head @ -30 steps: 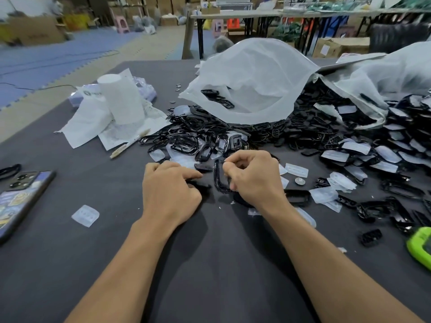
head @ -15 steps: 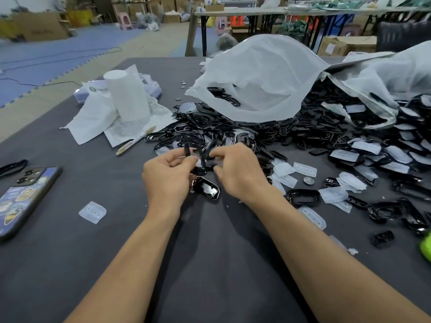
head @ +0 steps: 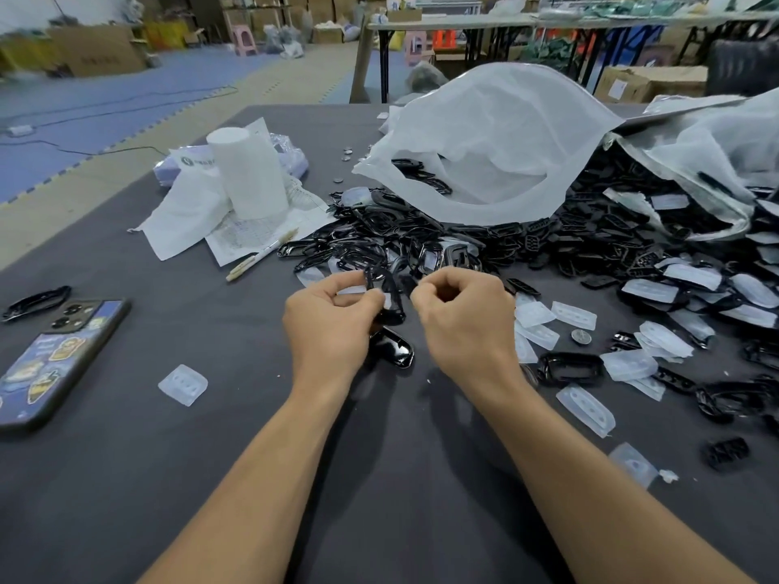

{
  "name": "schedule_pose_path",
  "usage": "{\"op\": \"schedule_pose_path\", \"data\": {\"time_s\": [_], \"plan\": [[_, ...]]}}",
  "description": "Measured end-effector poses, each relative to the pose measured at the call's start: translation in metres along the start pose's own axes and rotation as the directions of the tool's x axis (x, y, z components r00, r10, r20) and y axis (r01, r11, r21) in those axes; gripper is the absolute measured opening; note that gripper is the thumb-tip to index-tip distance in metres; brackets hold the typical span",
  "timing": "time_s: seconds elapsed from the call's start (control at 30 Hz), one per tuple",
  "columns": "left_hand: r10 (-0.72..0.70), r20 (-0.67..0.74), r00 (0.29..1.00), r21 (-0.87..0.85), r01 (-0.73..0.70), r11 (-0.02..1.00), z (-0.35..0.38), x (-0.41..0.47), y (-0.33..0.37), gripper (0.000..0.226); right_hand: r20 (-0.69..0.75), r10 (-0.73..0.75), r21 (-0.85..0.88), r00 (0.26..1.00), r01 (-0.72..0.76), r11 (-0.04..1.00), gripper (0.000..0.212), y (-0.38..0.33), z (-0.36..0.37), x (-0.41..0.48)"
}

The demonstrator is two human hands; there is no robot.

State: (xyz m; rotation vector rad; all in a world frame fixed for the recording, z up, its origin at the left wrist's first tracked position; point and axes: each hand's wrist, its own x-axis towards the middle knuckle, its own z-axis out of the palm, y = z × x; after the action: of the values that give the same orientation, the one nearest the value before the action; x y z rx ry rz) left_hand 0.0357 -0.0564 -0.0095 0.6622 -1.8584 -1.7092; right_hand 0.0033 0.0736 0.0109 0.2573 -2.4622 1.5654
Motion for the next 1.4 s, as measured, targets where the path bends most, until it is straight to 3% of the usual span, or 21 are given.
{"op": "schedule_pose_path", "data": {"time_s": [0.17, 0.4, 0.63, 0.9, 1.03, 1.13, 1.23, 1.4], "plan": [[0.088, 0.112, 0.990, -0.001, -0.088, 0.996, 0.009, -0.011, -0.001, 0.041, 0.016, -0.028, 0.003, 0.999, 0.028, 1.000, 0.021, 0.004, 0.002, -0.001], [0.042, 0.242, 0.969, -0.211, 0.010, 0.977, 0.012, -0.011, 0.000, 0.041, -0.038, -0.111, 0.006, 0.993, 0.111, 0.994, 0.017, 0.008, -0.001, 0.005], [0.023, 0.262, 0.965, -0.295, 0.057, 0.954, 0.014, -0.013, 0.003, 0.044, -0.072, -0.192, -0.042, 0.979, 0.190, 0.981, 0.025, 0.007, 0.003, -0.001], [-0.007, 0.235, 0.972, -0.264, 0.071, 0.962, 0.011, -0.011, 0.004, 0.037, -0.073, -0.158, -0.138, 0.985, 0.147, 0.980, 0.017, 0.007, 0.001, 0.001], [0.030, 0.237, 0.971, -0.238, 0.028, 0.971, 0.011, -0.011, 0.003, 0.040, 0.065, -0.128, -0.093, 0.990, 0.134, 0.987, 0.012, 0.009, 0.002, 0.002], [0.055, 0.208, 0.977, -0.226, -0.007, 0.974, 0.011, -0.015, 0.005, 0.030, 0.057, -0.148, -0.041, 0.987, 0.150, 0.988, 0.024, 0.010, 0.000, 0.003], [0.017, 0.187, 0.982, -0.196, 0.020, 0.980, 0.012, -0.011, 0.005, 0.030, 0.068, -0.156, -0.007, 0.985, 0.156, 0.988, 0.021, 0.010, -0.002, 0.004], [0.026, 0.116, 0.993, -0.017, -0.024, 1.000, 0.012, -0.008, -0.001, 0.032, 0.286, -0.065, -0.095, 0.956, 0.095, 0.991, 0.011, 0.010, -0.012, 0.015]]}}
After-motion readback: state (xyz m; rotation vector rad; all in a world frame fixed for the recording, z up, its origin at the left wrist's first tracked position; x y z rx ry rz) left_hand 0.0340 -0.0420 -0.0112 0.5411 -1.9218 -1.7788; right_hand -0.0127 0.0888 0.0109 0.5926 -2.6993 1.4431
